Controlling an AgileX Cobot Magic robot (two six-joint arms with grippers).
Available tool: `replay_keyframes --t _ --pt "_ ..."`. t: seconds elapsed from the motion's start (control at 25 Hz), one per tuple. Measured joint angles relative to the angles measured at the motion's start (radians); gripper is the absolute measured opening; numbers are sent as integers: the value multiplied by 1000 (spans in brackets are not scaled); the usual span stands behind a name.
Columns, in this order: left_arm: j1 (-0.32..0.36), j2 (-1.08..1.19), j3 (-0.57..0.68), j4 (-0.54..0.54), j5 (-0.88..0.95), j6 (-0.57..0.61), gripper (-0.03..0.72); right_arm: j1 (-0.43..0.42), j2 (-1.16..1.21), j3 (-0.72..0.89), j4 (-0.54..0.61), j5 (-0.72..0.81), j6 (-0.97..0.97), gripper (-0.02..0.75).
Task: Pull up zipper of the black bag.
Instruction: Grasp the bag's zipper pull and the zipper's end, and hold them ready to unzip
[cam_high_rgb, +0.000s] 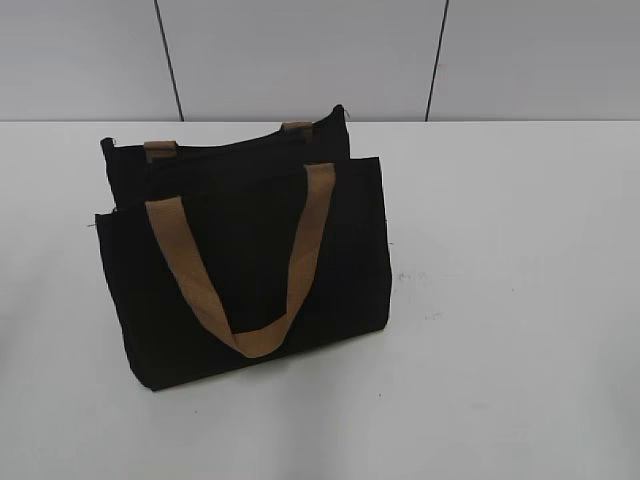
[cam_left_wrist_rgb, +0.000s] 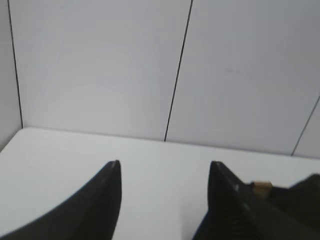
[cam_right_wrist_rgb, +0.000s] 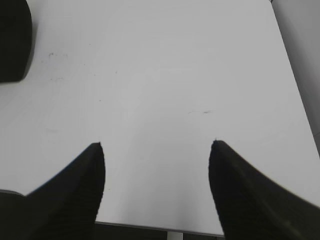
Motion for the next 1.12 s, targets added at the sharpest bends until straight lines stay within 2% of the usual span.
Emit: replay_keyframes --t 0.2,0.4,0.48,0.68,0.88,1.12 --pt "0 164 166 33 -565 0 418 0 0 0 0 0 0 506" --pt "0 429 281 77 -841 -11 418 0 0 0 0 0 0 506" --pt "1 526 304 175 -937 -63 418 0 0 0 0 0 0 506" --pt "1 764 308 543 -1096 -292 418 0 0 0 0 0 0 506" --pt "40 964 308 707 -1237 -334 418 0 0 0 0 0 0 506" --pt "170 1187 308 897 -1346 -338 418 0 0 0 0 0 0 506"
